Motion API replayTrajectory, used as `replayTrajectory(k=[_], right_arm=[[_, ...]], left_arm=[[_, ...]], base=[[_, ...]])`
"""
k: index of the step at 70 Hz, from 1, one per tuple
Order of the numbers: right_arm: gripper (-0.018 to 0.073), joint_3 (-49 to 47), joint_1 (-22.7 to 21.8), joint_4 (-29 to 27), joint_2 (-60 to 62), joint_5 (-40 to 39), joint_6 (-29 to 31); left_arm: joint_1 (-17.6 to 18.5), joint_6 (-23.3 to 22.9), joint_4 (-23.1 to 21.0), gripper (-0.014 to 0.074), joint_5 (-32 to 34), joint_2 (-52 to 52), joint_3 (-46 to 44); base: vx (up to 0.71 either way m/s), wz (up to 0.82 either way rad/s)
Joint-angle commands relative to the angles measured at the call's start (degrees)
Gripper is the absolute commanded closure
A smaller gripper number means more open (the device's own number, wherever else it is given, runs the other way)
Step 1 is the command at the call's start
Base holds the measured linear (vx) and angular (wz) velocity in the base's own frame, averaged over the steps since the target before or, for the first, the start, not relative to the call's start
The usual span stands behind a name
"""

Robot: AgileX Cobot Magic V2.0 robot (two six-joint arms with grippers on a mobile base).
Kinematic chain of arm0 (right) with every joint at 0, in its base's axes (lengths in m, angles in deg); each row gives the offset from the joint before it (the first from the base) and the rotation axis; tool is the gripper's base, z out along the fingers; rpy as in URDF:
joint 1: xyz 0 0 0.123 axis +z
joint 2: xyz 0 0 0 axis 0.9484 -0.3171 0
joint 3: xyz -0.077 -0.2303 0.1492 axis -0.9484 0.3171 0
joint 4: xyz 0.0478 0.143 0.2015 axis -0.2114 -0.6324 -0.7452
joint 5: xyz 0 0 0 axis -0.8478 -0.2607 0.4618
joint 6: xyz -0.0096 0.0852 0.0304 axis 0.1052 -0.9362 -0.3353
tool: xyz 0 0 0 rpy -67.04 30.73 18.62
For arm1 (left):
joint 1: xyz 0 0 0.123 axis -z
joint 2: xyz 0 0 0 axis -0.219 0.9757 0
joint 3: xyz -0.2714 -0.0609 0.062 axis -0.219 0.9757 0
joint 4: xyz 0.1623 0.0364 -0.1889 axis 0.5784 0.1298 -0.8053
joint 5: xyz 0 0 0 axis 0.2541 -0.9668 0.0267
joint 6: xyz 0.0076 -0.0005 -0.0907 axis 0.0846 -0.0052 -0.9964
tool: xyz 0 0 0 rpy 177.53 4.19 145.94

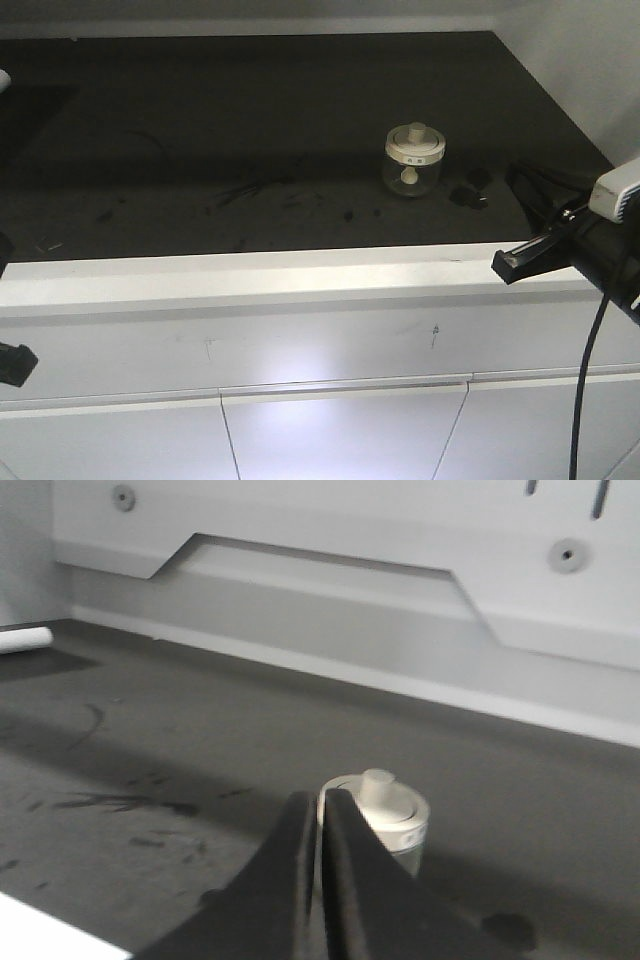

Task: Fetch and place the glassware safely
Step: 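Lower the right gripper and reach toward the glass jar with white lid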

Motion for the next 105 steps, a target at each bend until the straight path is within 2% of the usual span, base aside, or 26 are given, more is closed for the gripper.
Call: replayTrajectory(k=[1, 11, 27, 35, 55, 72, 81, 95, 105], right_arm=[[0.0541, -1.23, 0.02, -0.14, 1.37, -3.21, -2.66], [0.0435, -1.23, 0.02, -0.14, 1.37, -3.16, -2.85], [0.0092, -1.23, 0.02, 0.92, 1.37, -2.84, -2.85], [-0.0006, -1.23, 0.02, 0.63, 1.37, -1.83, -2.85], [-0.0013, -6.56, 0.02, -0.31, -5.69, -1.07, -2.85], [-0.0013, -20.31, 0.13, 1.31, -18.91, -1.6, -3.1], [-0.0013, -29.11, 1.84, 1.32, -26.17, -1.4, -3.11], [-0.0013, -42.82, 5.01, 1.2, -36.59, 1.86, -3.42], [-0.0013, -49.42, 5.15, 0.6, -41.65, 4.8, -3.85]], left_arm=[[0.01, -1.6, -0.26, 0.0596, 4.05, -0.48, -0.26], [0.01, -1.5, -0.26, 0.0595, 4.29, -0.48, -0.25], [0.01, -1.5, -0.31, 0.0595, 4.13, -0.48, -0.25], [0.01, -1.5, -0.31, 0.0595, 4.13, -0.48, -0.25], [0.01, -1.5, -0.31, 0.0595, 4.13, -0.48, -0.25], [0.01, -1.5, -0.31, 0.0595, 4.13, -0.48, -0.25], [0.01, -1.5, -0.31, 0.0595, 4.13, -0.48, -0.25], [0.01, -1.5, -0.31, 0.0595, 4.13, -0.48, -0.25], [0.01, -1.5, -0.31, 0.0595, 4.13, -0.48, -0.25]], base=[[0.0, 0.0], [0.0, 0.0], [0.0, 0.0], [0.0, 0.0], [0.0, 0.0], [0.0, 0.0], [0.0, 0.0], [0.0, 0.0], [0.0, 0.0]])
